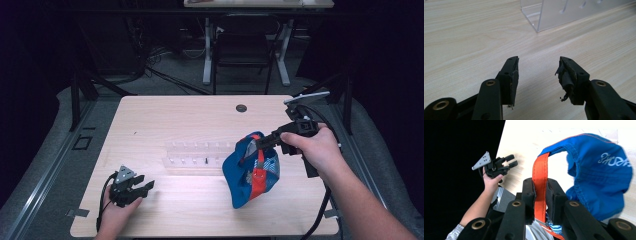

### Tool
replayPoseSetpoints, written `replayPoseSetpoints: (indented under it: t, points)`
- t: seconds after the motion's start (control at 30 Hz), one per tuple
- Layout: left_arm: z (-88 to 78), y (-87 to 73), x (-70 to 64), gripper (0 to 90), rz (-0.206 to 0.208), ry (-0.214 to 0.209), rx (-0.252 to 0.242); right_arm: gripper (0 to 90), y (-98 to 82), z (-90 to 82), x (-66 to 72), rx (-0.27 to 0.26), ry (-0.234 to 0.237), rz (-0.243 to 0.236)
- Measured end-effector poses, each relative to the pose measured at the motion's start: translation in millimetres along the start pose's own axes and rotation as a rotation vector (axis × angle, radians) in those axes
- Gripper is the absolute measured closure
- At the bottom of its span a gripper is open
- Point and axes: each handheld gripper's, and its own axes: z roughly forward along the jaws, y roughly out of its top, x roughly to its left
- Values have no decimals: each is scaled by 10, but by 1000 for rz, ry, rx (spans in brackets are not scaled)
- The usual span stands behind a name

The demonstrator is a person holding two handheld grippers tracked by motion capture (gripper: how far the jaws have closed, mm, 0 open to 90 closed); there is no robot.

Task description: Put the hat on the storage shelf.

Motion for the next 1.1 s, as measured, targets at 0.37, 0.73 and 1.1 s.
replayPoseSetpoints:
  t: [0.37, 0.73, 1.1]
  points:
    - [3, 1, -3, 508, 1, 0, 0, 782, 95, -118, 7, -47, 64, 45]
    - [-4, 4, -1, 509, -3, -1, -6, 782, 198, -171, 115, -91, 162, 35]
    - [-8, 9, 3, 508, 2, -6, 1, 782, 382, -141, 277, -128, 216, 26]
